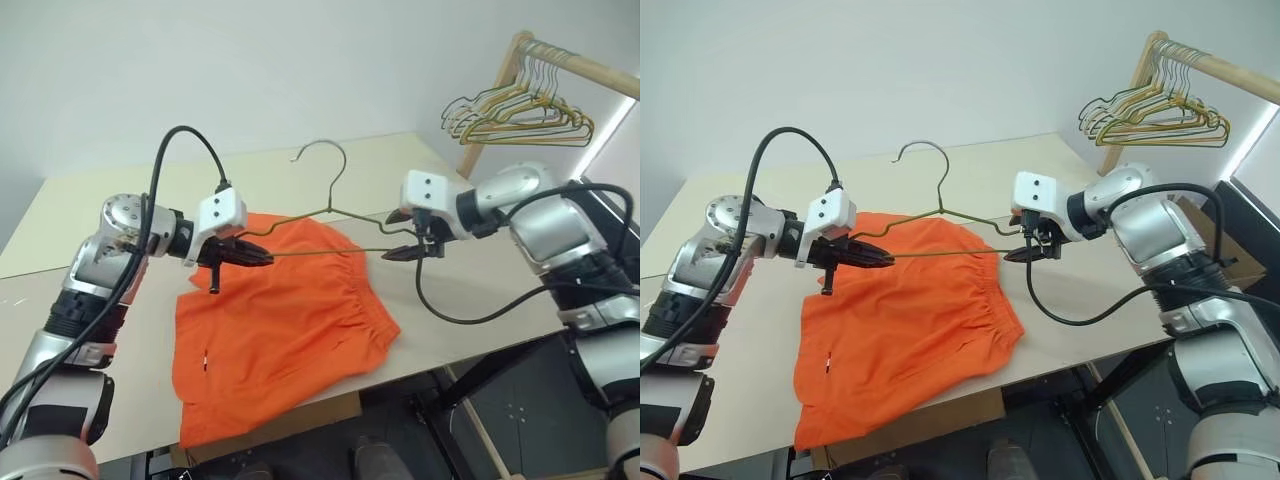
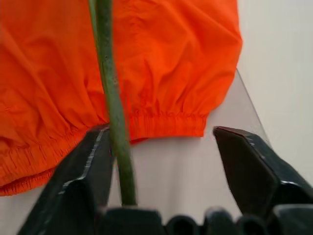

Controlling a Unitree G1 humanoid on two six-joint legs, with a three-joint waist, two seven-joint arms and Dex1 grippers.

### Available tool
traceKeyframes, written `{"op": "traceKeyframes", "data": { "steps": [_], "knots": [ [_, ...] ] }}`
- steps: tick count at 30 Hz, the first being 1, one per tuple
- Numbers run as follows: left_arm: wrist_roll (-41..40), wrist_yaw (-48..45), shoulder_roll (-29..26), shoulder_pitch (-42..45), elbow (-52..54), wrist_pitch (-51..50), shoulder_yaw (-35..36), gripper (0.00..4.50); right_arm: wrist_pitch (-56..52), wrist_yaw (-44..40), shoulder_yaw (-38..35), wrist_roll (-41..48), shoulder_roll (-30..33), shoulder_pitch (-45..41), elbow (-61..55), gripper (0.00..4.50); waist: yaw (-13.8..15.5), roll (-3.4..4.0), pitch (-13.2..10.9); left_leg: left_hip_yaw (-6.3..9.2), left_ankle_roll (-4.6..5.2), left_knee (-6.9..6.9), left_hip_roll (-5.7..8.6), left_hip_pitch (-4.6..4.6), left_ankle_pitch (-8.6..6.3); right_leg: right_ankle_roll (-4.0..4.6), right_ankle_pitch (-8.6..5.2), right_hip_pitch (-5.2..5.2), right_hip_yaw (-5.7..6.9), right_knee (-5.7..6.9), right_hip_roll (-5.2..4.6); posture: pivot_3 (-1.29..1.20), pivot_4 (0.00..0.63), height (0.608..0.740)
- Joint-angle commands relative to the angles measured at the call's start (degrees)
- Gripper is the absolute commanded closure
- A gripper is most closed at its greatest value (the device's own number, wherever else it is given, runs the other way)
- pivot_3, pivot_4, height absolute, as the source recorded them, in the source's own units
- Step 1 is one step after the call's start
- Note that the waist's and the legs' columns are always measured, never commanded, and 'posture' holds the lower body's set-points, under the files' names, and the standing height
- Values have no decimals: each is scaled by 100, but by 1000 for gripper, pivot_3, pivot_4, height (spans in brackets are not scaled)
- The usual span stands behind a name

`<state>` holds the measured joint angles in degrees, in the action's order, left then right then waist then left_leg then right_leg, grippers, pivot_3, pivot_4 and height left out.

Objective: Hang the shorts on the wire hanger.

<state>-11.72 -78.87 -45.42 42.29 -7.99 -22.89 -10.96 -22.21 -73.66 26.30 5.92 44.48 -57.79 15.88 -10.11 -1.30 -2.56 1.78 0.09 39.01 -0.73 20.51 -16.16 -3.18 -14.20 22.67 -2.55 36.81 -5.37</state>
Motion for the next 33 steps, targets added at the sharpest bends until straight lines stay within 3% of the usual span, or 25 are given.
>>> {"op": "traceKeyframes", "data": {
  "steps": [1, 8, 11, 15, 25, 30, 33],
  "knots": [
    [-104, 1, -80, 28, 204, -2, 173, 4500, -26, -267, -191, -89, 12, -225, -140, 2270, 1, 0, 0, 2, 0, 2, 0, 4, 0, 0, 0, 3, 0, 3, 0, -123, 0, 740],
    [-87, -25, -39, 50, 149, 129, 152, 4500, -184, -402, -260, -185, -47, -65, -568, 4490, -15, 1, 1, 6, -5, 20, 1, 51, 3, 0, 1, 56, -1, 30, 1, -132, 0, 740],
    [-96, -83, 1, 57, 87, 318, 175, 4500, -299, -434, -343, -131, -55, 12, -693, 4490, -16, 1, 1, 7, -5, 20, 1, 53, 3, 0, 1, 57, 0, 30, 0, -132, 0, 740],
    [-66, -127, 21, 18, -29, 616, 208, 3505, -463, -513, -560, 19, 100, 343, -1022, 4500, 4, 1, 1, 7, -5, 21, 2, 55, 3, 0, 1, 57, 2, 28, -1, -132, 0, 740],
    [-240, 246, -215, -300, -453, 638, 809, 179, -2570, 184, -2099, 927, 999, 2844, -2250, 4500, 128, 1, 1, 4, -5, 31, 5, 60, 3, -3, 2, 54, 7, 27, -3, -127, 0, 740],
    [-617, 802, 22, -965, 387, 748, 1407, 60, -4428, 521, -3083, 1734, 1244, 3855, -2399, 4500, 173, 0, 1, 2, -4, 32, 2, 55, 2, -3, 3, 48, 2, 28, -4, -117, 0, 740],
    [-1022, 832, 63, -1318, 1117, 427, 1536, 60, -5342, 436, -3251, 2193, 1516, 4125, -2192, 4500, 219, 0, 1, 0, -4, 32, 2, 55, 2, -4, 6, 46, 1, 26, -5, -112, 0, 740]
  ]
}}
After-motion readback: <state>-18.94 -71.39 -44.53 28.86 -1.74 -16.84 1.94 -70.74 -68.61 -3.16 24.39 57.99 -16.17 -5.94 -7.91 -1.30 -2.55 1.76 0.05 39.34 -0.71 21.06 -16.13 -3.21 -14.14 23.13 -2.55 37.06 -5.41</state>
